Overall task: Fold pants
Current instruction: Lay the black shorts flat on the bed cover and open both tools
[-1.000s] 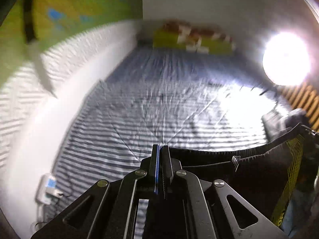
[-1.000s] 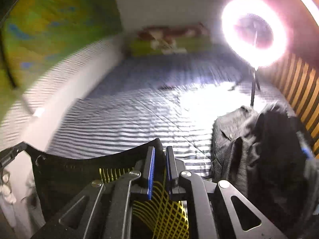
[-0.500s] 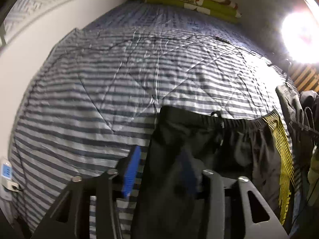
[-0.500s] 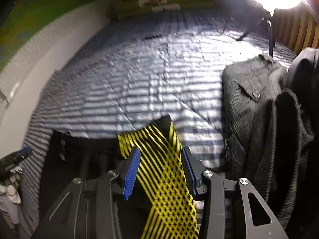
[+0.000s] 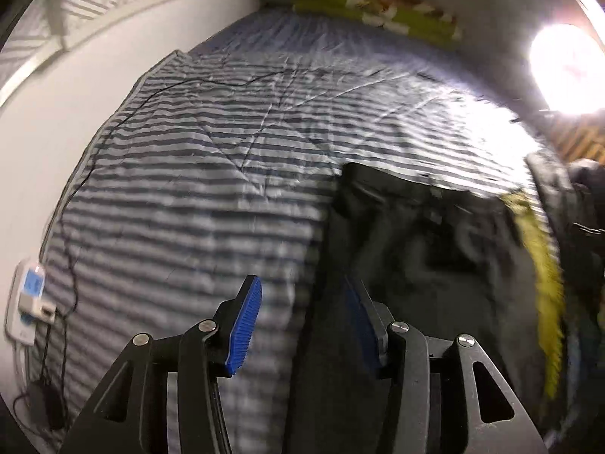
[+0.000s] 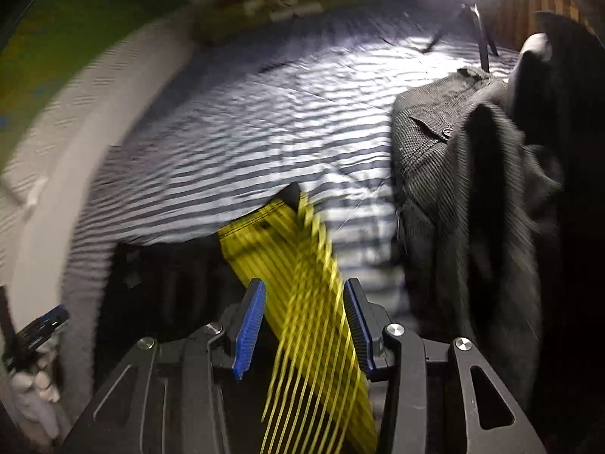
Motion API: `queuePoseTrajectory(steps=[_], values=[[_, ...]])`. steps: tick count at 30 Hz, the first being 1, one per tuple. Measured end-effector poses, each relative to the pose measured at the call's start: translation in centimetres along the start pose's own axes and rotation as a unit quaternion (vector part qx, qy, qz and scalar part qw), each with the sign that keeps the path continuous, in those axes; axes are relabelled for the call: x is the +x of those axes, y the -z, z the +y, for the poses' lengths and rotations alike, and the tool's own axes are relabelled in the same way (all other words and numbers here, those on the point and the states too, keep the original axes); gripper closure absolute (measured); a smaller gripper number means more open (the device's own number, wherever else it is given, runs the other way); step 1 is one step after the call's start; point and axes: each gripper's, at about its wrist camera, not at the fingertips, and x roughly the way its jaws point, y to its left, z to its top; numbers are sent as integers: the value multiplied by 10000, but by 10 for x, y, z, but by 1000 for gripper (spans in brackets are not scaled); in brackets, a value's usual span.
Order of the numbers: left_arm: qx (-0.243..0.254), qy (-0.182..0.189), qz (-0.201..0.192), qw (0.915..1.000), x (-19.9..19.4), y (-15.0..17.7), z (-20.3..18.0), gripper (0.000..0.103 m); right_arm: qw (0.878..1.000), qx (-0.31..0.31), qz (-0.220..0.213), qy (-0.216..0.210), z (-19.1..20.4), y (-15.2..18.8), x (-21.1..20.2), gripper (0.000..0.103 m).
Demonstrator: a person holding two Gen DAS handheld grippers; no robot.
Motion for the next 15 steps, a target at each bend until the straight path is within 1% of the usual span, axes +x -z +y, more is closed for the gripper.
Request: queuePoseTrajectory(steps=[3, 4, 7, 8, 9, 10, 12, 14, 15], values=[[17, 182, -52, 9998, -50, 43, 13, 49, 9985, -236, 74, -480, 8, 44, -44, 64], [-7, 222, -24, 9998, -63, 59, 17, 45, 9971, -402, 150, -628, 16, 64, -57, 64], [-115, 316, 206, 9992, -89, 112, 30, 44, 9896, -737, 508, -1127, 40, 118, -76, 64], [-145, 326, 313, 9989, -94, 130, 35, 44, 9845, -876, 674, -1363, 53, 142, -79, 64], [-147, 305, 397, 9986, -97, 148, 38, 44, 9799, -977, 818, -1535, 64, 161, -80, 64], [-130, 256, 459, 9985, -99, 161, 39, 44, 9728, -1112, 1042, -1743, 79, 185, -77, 64], [-194, 212, 662, 9974, -97, 188, 45, 44, 9602, -1392, 1366, -2000, 105, 220, -68, 64], [-385, 281, 851, 9952, -92, 209, 51, 44, 9491, -1744, 1539, -2126, 134, 251, -57, 64], [-437, 282, 929, 9943, -88, 217, 51, 44, 9462, -1836, 1571, -2153, 145, 263, -51, 63]])
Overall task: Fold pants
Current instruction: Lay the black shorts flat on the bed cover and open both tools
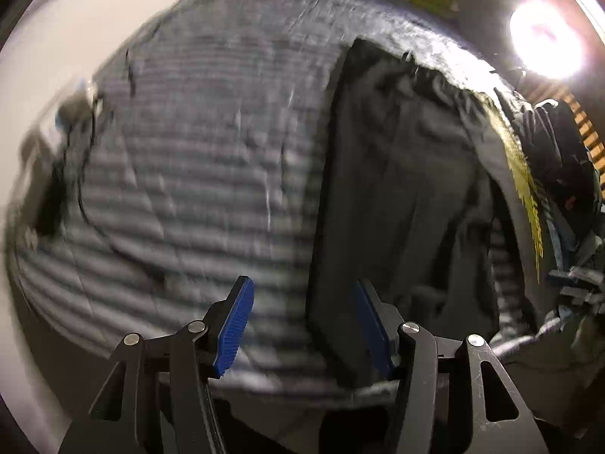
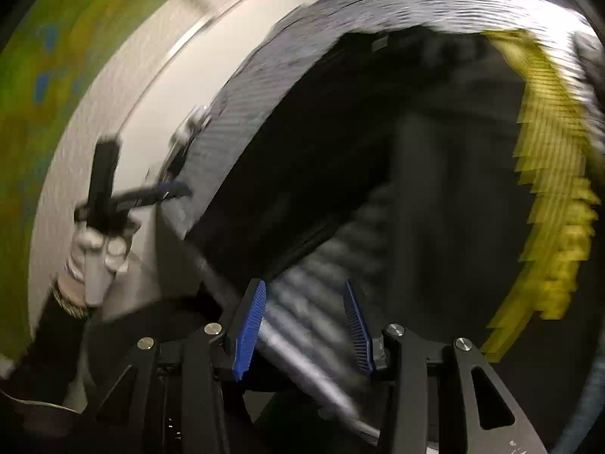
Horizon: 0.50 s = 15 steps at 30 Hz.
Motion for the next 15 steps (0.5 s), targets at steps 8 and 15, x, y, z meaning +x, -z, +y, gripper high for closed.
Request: queuePoseTrajectory(steps=[8, 15], values=[[-269, 108, 146, 9995, 21, 24, 4, 44, 9985, -129, 533, -91, 44, 15, 78, 63], [-296, 219, -107, 9993, 1, 22, -1, 44, 9972, -374, 593, -261, 74, 9, 84, 103]])
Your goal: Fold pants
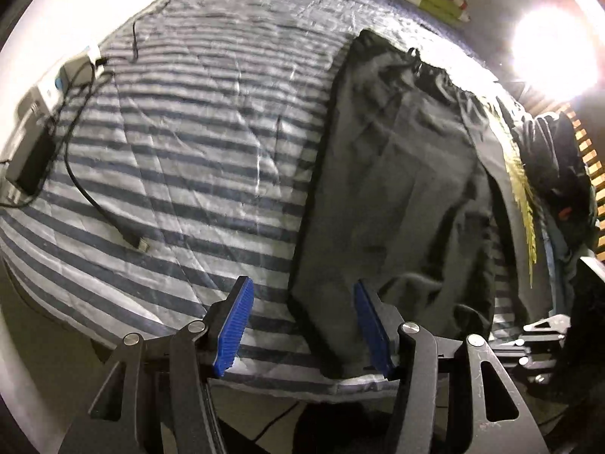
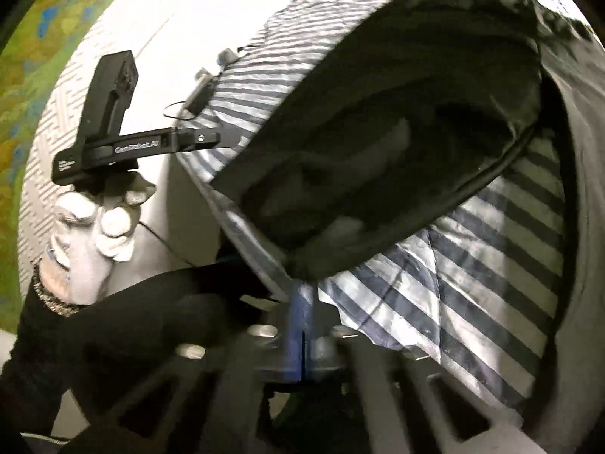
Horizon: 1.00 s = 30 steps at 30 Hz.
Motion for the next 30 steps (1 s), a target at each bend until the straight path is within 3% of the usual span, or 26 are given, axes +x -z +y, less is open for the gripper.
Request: queuePoseTrajectory(steps=[3, 7, 13, 19, 23, 24, 26, 30], values=[[61, -20, -97, 9999, -9, 0, -3, 44, 9989, 180, -433, 78, -17, -2, -34, 103], [95, -19, -47, 9999, -3, -1, -5, 44, 9926, 985, -708, -34, -57, 3, -57, 103], [68, -40, 130, 9999, 15, 1, -4, 44, 9916, 1173, -543, -65, -66, 17, -43, 103], [-20, 334, 409, 9986, 29, 6, -7, 43, 9868, 1443, -732, -15, -85, 8, -54, 103], [238, 407, 670, 9966, 44, 9, -23, 44, 9881, 1390, -665, -19, -84, 9, -48, 103], [329, 395, 689, 9963, 46, 9, -28, 48, 9886, 1363, -643, 2, -83, 11, -46, 103], [459, 370, 722, 9956, 47, 9, -35, 102, 9888, 1367, -592, 2, -82, 12, -38, 103], [536, 254, 543, 9968, 34, 7, -37, 102, 9885, 1373, -629, -18, -80, 13, -40, 103]])
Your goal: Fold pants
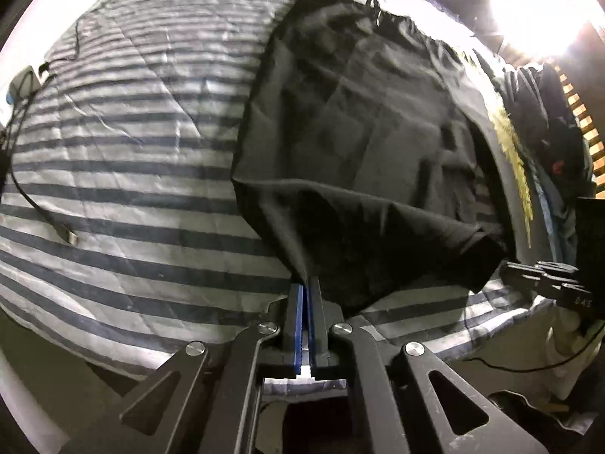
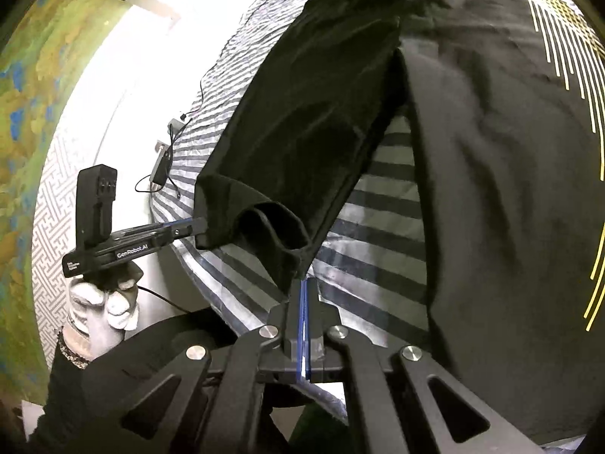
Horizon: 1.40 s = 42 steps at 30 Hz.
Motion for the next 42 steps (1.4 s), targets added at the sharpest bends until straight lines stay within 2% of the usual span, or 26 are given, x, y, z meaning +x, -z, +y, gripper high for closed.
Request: queuePoseTrajectory(steps=[4, 7, 10, 13, 16, 20, 24, 26, 28, 33, 36, 38, 41, 42], values=[[-63, -71, -238, 9997, -32, 3, 16, 102, 9998, -149, 36, -127, 10, 5, -3, 103], [3, -489, -151, 9987, -46, 6, 30, 99, 9980, -486, 313, -272, 23, 15, -1, 102], [-148, -783, 66, 9968, -51, 8, 44, 91, 9973, -658, 319, -53, 28, 20, -5, 99], [-43, -887, -154, 9959, -66, 4, 37, 91, 9981, -596, 108, 117, 19, 18, -28, 99], [429, -683, -361, 9961, -79, -3, 0, 91, 9978, -295, -390, 458, -8, 9, -70, 97], [1191, -382, -340, 9916, -71, -12, -74, 90, 9870, 209, -983, 1255, -57, 8, -132, 95], [1891, -91, -313, 9814, -54, -13, -157, 87, 9766, 565, -1130, 1741, -95, 20, -166, 92], [2181, 66, -285, 9755, -46, -10, -197, 81, 9729, 742, -1155, 1859, -115, 33, -180, 89], [2439, 211, -228, 9693, -37, -2, -235, 78, 9718, 880, -1103, 1887, -127, 42, -185, 83], [3059, 464, -92, 9509, -10, 19, -315, 69, 9758, 1131, -825, 1681, -149, 64, -180, 79], [3270, 639, 30, 9429, 9, 32, -352, 60, 9781, 1291, -619, 1508, -160, 72, -173, 79], [3357, 760, 125, 9388, 21, 39, -372, 43, 9790, 1397, -503, 1395, -167, 76, -168, 79], [3471, 916, 202, 9331, 39, 50, -401, 40, 9798, 1497, -443, 1249, -173, 79, -165, 80], [3544, 940, 205, 9301, 45, 54, -409, 40, 9802, 1540, -449, 1164, -175, 79, -165, 84]])
